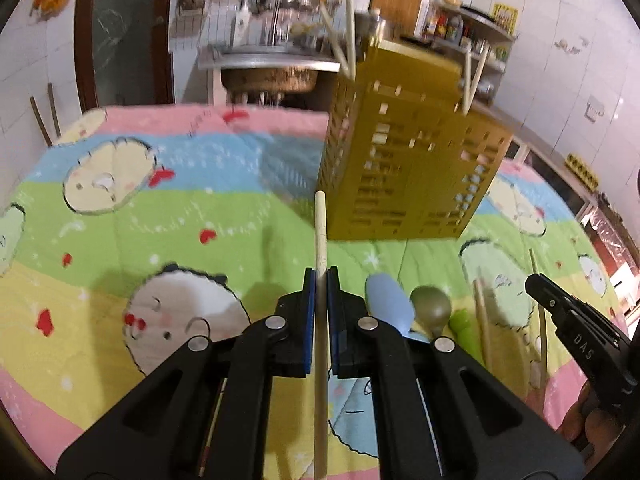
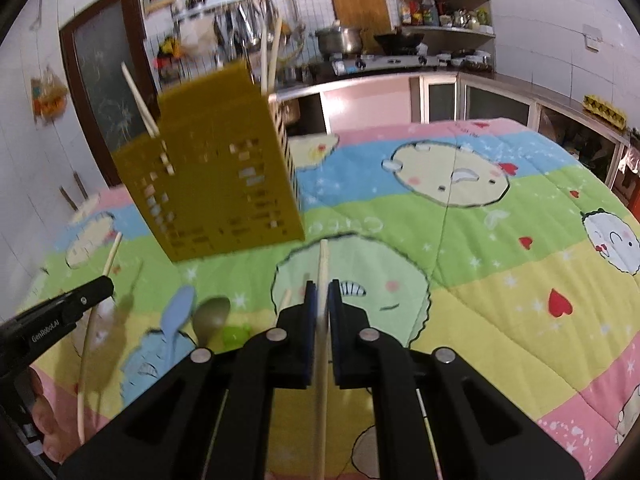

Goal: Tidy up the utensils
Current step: 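Lift both held chopsticks and carry them above the yellow holder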

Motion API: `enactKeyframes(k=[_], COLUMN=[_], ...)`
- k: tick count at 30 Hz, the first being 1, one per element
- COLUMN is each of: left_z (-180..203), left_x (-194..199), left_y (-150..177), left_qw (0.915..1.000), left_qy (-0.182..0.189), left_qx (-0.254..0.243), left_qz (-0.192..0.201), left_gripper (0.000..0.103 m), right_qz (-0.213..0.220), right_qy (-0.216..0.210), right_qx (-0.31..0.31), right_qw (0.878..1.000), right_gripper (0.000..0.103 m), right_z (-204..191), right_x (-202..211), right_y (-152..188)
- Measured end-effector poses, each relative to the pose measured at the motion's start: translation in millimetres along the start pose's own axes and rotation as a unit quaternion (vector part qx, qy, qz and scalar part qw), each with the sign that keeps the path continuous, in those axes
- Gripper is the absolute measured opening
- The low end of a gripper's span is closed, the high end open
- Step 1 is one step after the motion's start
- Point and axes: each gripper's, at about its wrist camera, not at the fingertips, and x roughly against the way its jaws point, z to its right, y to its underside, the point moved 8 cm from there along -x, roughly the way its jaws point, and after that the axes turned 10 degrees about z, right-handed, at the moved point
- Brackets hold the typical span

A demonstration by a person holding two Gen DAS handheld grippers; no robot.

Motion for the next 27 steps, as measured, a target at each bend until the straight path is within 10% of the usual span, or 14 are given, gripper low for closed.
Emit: enactKeyframes(k=[19, 27], left_z=[2, -4], left_x=[64, 61], left_y=[-36, -38], left_qw=[0.9921, 0.9927], left_qy=[0.021, 0.016], left_qx=[0.006, 0.012], left_qz=[0.124, 0.119], left_gripper=[0.005, 0.005], right_qz=[0.15, 0.086], right_qy=[-0.049, -0.035], right_qx=[-0.007, 0.013], right_qw=[0.988, 0.996], right_gripper=[0.006, 0.007], right_z=[-1, 2], right_x=[63, 38], right_y=[-45, -30])
